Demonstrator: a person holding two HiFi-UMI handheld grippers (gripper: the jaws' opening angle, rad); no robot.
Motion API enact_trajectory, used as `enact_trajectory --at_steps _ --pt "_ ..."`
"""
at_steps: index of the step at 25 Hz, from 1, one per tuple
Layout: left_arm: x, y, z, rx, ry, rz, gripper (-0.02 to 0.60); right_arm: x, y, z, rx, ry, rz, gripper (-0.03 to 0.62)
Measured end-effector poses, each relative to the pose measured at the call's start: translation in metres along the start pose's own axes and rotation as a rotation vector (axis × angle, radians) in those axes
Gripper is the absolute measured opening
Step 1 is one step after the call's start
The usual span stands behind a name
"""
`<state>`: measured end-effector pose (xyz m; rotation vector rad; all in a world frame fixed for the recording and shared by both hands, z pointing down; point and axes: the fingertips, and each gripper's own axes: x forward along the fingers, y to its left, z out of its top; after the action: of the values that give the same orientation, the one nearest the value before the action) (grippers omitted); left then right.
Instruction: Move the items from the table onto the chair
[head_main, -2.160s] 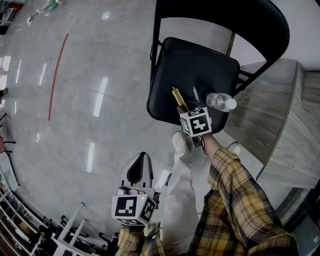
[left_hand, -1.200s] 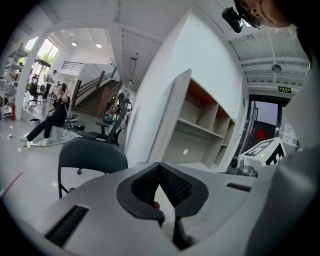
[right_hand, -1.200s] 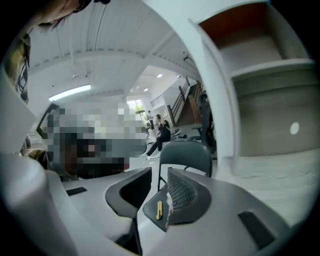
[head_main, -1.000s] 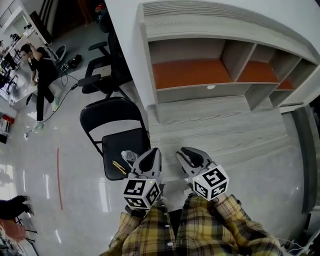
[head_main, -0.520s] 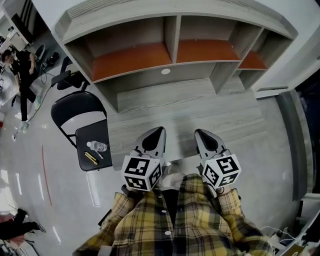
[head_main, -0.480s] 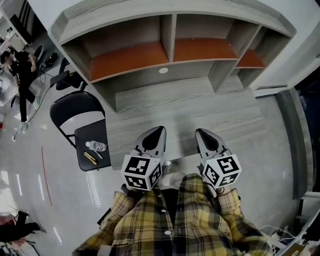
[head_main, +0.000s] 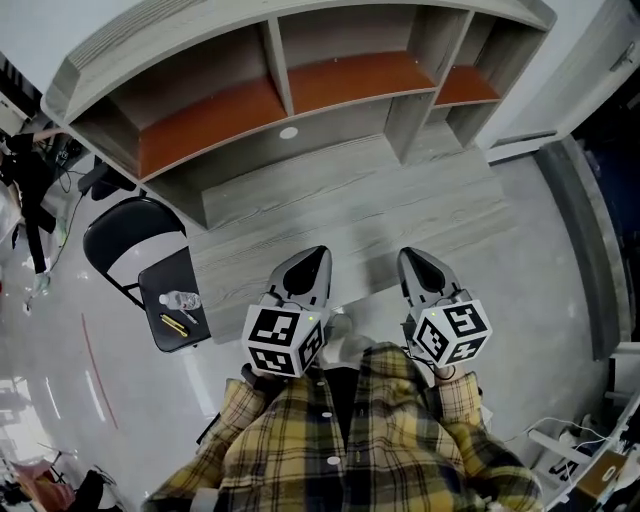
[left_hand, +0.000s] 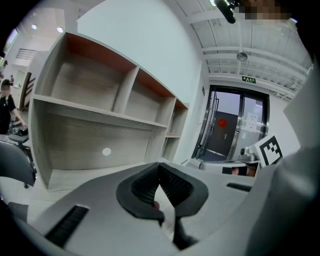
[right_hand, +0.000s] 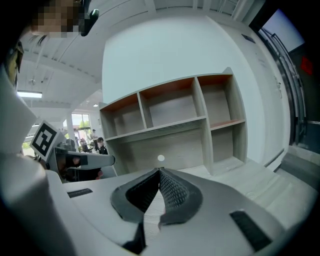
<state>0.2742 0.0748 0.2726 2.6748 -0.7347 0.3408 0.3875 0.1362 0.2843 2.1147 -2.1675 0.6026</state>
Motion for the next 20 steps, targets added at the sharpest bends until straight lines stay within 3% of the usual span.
enact_trajectory --at_steps 10,20 --pt "0.020 -0.010 0.003 0.010 0.015 -0.034 0.005 0.002 -0.010 -0.001 0.005 0.019 -0.005 0.018" --pt "0.024 -0.005 0.001 0.001 0.019 -0.004 0.005 0.013 -0.013 -0.004 -0.011 0.042 0.026 0.017"
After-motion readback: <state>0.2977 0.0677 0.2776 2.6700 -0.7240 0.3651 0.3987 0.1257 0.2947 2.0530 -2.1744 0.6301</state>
